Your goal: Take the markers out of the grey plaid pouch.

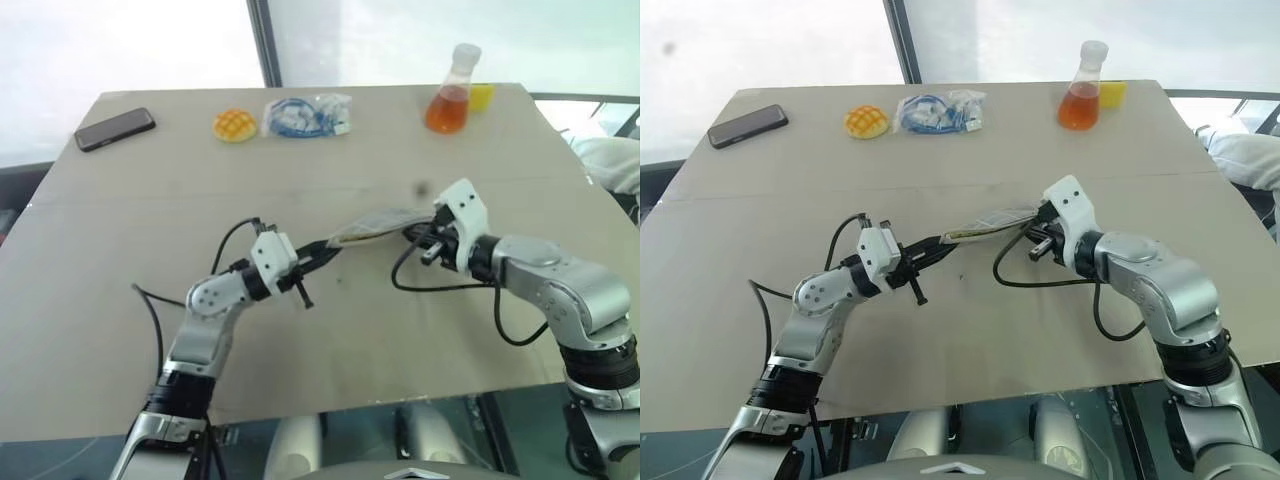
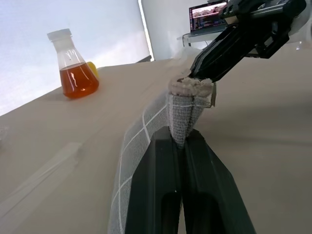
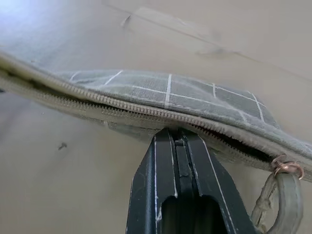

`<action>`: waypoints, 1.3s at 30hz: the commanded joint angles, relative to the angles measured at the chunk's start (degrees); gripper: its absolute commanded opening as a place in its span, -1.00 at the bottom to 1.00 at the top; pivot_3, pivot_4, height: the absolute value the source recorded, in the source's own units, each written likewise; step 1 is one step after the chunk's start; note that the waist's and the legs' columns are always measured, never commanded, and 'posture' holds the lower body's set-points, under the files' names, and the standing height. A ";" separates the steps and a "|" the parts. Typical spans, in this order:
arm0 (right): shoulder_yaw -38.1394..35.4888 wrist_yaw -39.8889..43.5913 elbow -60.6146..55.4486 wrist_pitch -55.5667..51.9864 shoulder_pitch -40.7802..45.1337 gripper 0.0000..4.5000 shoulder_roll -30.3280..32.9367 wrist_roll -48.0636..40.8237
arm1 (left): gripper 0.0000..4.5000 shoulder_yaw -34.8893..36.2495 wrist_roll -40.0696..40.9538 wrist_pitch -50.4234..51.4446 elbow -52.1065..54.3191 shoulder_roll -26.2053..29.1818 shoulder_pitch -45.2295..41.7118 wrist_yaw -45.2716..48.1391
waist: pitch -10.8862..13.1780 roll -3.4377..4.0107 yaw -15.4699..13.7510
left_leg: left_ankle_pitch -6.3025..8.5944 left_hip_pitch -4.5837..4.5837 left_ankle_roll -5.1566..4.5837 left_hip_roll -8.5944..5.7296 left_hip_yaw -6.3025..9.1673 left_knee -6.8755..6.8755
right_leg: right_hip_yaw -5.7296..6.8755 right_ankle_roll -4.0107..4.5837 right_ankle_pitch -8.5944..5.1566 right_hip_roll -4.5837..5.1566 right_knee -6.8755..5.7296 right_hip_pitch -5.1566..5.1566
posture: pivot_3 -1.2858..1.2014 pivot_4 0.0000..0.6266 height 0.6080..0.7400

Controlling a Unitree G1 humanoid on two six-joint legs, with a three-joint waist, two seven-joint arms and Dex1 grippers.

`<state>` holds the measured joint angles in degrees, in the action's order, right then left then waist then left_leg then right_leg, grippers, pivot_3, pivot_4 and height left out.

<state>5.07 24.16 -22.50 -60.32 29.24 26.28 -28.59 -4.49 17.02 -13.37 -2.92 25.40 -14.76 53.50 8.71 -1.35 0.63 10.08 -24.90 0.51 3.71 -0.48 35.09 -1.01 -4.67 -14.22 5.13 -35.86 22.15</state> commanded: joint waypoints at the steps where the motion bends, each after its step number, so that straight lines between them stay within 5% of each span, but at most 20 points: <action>1: 0.38 0.46 -0.52 1.31 1.83 -0.99 -1.08 0.04 | -1.00 0.84 0.80 -1.56 1.84 0.26 0.35 0.81 | 0.00 0.00 0.00 | 0.00 0.00 0.00 0.00 0.00 0.00 | 0.00 0.00 0.00 0.00 0.00 0.00 | 0.03 -0.52 1.00; 7: -3.28 1.26 -2.43 -0.85 2.59 -0.99 -2.20 -3.85 | -1.00 0.53 0.35 -3.10 1.02 0.57 1.02 2.27 | 0.00 0.01 -0.06 | 0.00 -0.02 0.00 0.00 0.00 0.00 | 0.00 0.00 0.00 0.00 0.00 0.00 | 0.03 -0.52 1.00; 39: 4.11 4.56 -6.38 -3.07 1.12 -0.99 1.04 -4.05 | -1.00 0.73 0.48 -3.56 0.79 0.87 2.21 3.39 | 0.01 0.01 -0.01 | 0.00 -0.02 0.00 0.03 -0.01 -0.01 | 0.00 0.01 0.00 0.00 0.00 0.02 | 0.03 -0.52 1.00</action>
<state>10.90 28.43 -27.18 -64.14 30.06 26.67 -32.22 -4.59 16.02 -16.67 -4.63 26.56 -12.64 57.28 8.71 -1.33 0.63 10.08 -24.92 0.51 3.74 -0.49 35.09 -1.01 -4.66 -14.22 5.13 -35.86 22.17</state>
